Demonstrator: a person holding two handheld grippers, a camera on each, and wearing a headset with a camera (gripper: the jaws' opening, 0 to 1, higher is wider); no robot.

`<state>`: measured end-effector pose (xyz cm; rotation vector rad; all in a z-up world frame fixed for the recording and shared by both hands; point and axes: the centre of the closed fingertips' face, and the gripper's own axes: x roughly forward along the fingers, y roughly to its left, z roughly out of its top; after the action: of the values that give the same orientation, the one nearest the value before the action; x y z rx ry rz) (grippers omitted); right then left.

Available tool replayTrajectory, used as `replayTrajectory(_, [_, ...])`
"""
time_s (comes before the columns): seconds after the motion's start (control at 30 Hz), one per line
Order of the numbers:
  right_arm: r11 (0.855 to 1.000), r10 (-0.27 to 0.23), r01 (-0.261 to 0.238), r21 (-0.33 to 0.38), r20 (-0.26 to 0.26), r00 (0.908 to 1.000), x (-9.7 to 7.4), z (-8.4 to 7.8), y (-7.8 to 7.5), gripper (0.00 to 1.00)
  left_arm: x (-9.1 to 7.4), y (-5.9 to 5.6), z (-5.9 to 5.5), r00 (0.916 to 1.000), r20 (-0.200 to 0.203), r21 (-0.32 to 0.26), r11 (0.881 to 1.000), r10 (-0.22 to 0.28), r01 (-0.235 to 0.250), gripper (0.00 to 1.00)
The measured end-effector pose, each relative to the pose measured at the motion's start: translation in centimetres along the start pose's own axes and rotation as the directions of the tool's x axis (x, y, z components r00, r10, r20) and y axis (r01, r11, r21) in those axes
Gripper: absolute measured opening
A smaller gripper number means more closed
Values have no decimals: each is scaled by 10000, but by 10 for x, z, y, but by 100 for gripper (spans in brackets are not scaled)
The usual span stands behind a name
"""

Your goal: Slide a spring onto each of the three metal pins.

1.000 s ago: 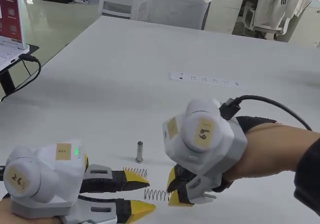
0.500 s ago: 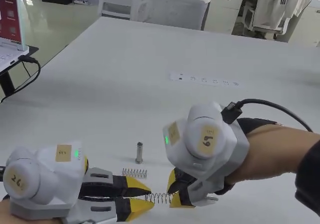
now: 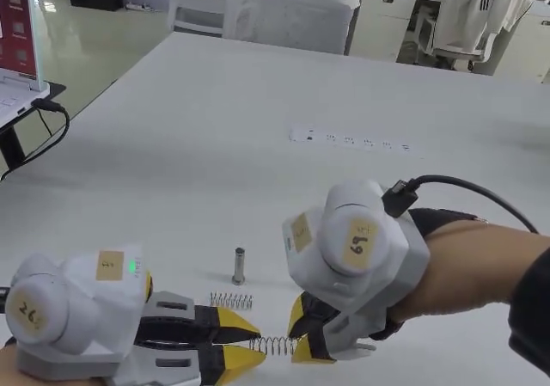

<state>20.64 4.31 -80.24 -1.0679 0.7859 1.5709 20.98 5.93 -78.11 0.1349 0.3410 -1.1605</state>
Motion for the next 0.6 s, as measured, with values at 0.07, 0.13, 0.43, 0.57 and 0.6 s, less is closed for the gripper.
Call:
replayTrajectory(0.07, [10000, -23, 23, 22, 7, 10000, 0, 0, 0, 9, 0, 0, 0, 10000, 3, -23, 10000, -4, 4, 3])
replayTrajectory(0.13, [10000, -17, 17, 62, 6, 10000, 0, 0, 0, 9, 0, 0, 1, 10000, 13, -42, 10000, -22, 22, 3])
replayTrajectory(0.43, [9997, 4, -4, 224, -9, 10000, 3, -2, 0, 11, -2, -1, 5, 9999, 133, -101, 9999, -64, 65, 3])
replayTrajectory(0.57, [9996, 64, -64, 277, -10, 10000, 5, -4, 1, 12, -3, -1, 8, 9998, 218, -126, 9999, -47, 49, 3])
replayTrajectory(0.6, [9996, 64, -63, 275, -7, 10000, 5, -4, 1, 12, -3, -1, 10, 9996, 289, -139, 9999, -41, 45, 3])
